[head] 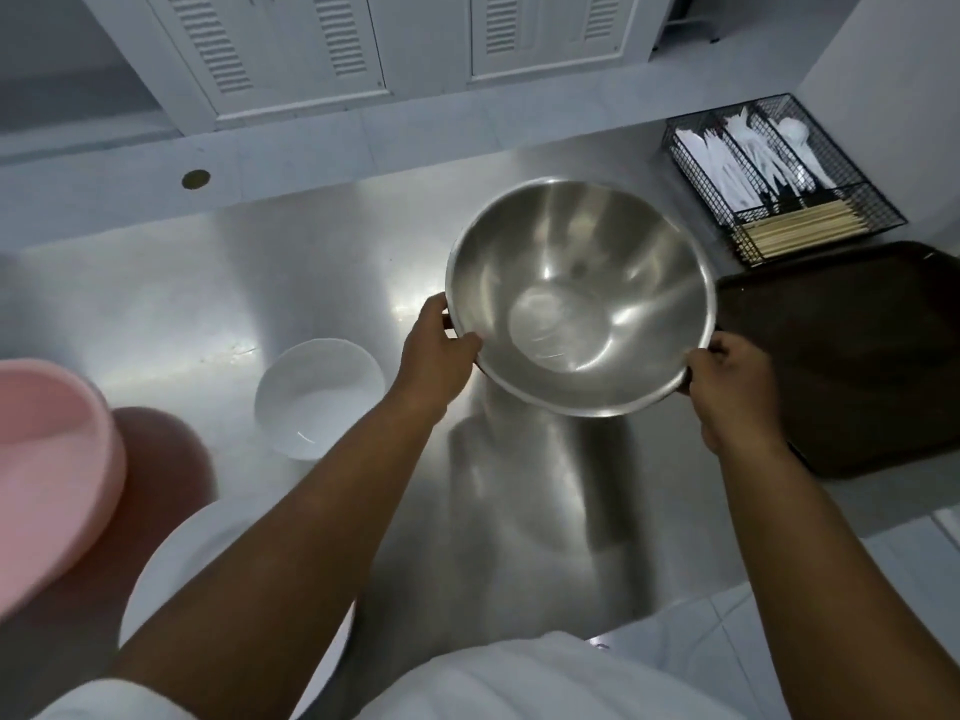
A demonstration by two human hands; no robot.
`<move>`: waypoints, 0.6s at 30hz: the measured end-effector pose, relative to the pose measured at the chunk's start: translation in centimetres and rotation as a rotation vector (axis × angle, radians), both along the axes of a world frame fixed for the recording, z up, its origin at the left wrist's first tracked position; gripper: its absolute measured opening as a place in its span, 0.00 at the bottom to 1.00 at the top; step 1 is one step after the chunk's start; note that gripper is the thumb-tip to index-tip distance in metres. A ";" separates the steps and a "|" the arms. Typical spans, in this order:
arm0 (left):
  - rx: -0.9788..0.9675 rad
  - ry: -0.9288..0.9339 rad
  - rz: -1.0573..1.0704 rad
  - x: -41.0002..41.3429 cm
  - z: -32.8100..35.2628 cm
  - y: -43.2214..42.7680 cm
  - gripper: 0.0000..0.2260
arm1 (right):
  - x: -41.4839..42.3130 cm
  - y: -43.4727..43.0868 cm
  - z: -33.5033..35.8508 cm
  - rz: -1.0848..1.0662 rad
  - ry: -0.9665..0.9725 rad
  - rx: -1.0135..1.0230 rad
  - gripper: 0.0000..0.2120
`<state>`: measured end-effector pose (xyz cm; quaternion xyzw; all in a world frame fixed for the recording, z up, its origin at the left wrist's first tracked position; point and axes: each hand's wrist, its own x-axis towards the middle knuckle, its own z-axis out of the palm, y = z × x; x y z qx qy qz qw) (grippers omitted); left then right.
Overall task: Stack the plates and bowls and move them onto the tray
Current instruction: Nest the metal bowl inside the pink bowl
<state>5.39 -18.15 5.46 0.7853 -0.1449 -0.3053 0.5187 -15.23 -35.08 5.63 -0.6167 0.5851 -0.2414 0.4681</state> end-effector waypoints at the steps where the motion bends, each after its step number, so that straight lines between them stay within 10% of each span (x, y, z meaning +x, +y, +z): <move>1: -0.021 -0.020 0.024 0.5 0.9 0.8 0.18 | 0.8 0.3 0.6 0.020 -0.008 -0.037 0.04; 18: -0.105 -0.187 0.713 8.2 5.8 32.8 0.19 | 23.1 22.3 5.2 0.744 -0.131 -0.095 0.07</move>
